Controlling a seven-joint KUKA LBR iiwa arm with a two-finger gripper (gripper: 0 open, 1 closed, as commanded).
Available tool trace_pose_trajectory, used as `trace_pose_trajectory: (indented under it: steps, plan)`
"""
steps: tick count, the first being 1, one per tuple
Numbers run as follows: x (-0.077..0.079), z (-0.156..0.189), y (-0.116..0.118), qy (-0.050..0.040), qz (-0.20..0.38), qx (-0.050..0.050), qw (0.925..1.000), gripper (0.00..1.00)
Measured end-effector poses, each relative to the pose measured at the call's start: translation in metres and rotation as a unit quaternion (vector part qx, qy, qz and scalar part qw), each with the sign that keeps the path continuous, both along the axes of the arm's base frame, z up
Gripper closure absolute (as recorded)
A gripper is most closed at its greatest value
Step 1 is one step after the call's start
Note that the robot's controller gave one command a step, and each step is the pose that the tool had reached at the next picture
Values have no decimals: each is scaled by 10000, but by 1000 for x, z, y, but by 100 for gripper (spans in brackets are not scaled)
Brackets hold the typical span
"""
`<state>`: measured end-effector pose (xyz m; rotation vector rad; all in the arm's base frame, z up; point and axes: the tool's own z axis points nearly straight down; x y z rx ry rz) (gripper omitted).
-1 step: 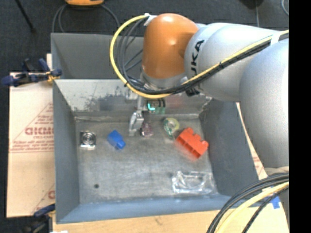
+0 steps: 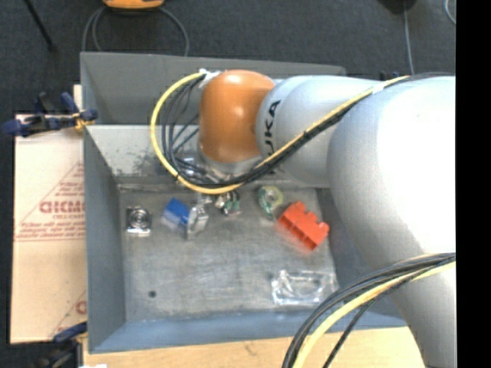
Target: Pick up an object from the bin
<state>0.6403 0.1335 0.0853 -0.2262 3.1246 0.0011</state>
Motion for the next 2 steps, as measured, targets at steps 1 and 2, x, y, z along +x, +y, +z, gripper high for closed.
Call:
trace_pose_trajectory:
  steps: [1, 2]
  plan:
    - [-1, -3, 0, 21, -13, 6, 10000, 100]
    - [3, 138, 4, -19, -10, 5, 10000, 100]
